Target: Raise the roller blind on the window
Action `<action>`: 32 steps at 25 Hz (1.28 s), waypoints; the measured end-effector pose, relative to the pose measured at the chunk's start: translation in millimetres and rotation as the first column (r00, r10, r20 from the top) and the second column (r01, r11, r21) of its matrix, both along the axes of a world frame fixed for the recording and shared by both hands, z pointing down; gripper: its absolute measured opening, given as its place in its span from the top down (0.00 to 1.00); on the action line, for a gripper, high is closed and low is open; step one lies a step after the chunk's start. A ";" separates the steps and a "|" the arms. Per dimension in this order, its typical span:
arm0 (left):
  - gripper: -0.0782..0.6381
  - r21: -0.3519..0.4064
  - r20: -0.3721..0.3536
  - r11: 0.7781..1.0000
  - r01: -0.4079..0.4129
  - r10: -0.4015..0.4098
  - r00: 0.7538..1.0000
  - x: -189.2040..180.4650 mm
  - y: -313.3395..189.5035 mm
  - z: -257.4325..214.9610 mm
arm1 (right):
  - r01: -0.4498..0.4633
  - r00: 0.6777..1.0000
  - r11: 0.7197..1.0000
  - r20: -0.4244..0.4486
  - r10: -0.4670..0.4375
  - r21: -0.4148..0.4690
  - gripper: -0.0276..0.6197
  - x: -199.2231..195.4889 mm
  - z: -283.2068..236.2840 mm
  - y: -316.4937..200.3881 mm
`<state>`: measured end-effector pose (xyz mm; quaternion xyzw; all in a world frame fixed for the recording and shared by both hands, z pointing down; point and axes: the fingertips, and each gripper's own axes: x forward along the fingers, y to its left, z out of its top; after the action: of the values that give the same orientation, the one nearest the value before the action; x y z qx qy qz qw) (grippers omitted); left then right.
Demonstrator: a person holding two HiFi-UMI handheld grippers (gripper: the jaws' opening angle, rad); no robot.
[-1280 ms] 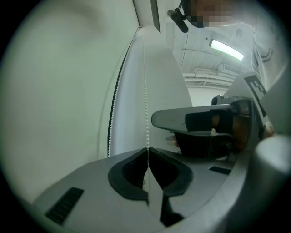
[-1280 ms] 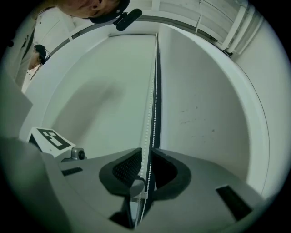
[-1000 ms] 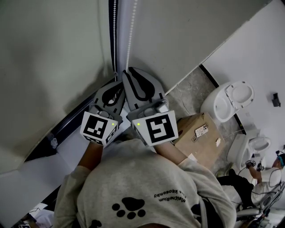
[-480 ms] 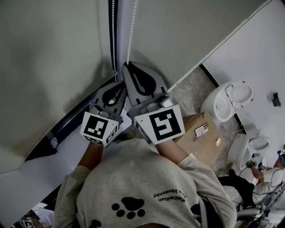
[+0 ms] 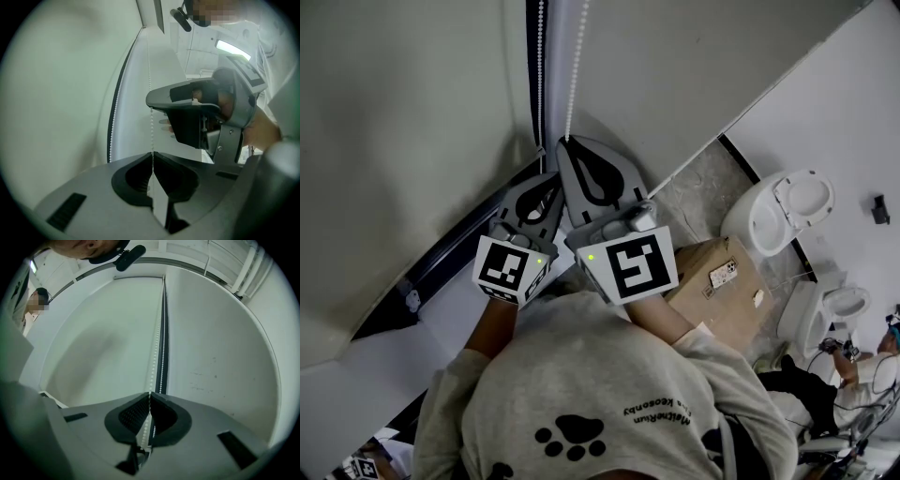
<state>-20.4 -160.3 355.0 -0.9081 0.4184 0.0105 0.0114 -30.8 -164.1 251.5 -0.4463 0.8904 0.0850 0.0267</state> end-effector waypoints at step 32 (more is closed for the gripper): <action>0.87 0.009 0.031 1.000 -0.008 0.008 0.999 1.9 -2.7 57.3 | -0.038 0.999 0.999 -0.007 0.038 -0.002 0.94 2.4 58.2 -1.5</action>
<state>-18.5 -162.9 412.3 -0.9097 0.4146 -0.0018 0.0219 -28.5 -165.7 309.7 -0.4628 0.8820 0.0862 0.0213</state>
